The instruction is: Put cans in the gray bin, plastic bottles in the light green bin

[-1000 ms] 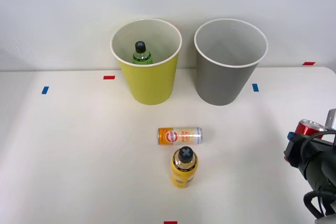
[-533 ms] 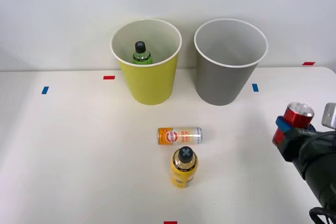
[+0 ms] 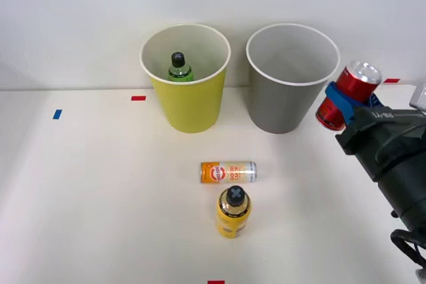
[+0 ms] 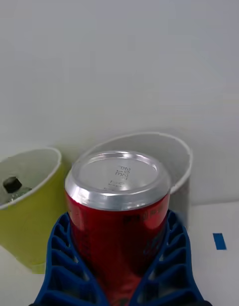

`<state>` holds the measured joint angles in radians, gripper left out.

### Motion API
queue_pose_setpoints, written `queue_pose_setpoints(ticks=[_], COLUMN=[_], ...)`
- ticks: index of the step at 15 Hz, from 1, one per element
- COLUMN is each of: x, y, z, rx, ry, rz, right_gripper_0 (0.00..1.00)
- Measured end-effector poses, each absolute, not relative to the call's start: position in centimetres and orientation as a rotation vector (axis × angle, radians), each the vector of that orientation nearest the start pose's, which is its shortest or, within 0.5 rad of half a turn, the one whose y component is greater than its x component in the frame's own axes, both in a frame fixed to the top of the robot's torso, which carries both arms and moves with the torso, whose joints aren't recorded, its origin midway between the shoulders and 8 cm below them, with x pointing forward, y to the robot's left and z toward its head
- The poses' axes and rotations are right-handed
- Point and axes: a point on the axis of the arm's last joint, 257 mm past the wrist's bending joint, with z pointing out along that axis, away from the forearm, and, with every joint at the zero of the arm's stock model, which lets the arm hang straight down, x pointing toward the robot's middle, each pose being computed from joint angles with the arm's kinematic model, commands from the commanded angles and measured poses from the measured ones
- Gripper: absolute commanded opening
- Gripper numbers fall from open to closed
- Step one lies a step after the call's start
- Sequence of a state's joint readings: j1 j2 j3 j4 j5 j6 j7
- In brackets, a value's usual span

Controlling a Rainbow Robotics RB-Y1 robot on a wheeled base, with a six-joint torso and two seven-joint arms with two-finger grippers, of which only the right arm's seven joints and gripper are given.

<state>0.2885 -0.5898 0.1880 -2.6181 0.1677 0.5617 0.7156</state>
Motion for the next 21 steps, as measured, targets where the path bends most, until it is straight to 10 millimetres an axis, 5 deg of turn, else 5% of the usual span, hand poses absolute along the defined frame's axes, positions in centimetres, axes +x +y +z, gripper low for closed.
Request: queue_pose_setpoints(ticks=[6, 13, 21], x=[41.7, 52.8, 59.4], y=[-15.3, -16.5, -17.4], z=[7.6, 5.9, 3.0], rx=[-0.059, -0.069, -0.086], ry=[1.243, 1.311, 1.434], rz=[0.438, 0.318, 0.281], right_gripper_0=[0.0, 0.0, 0.0])
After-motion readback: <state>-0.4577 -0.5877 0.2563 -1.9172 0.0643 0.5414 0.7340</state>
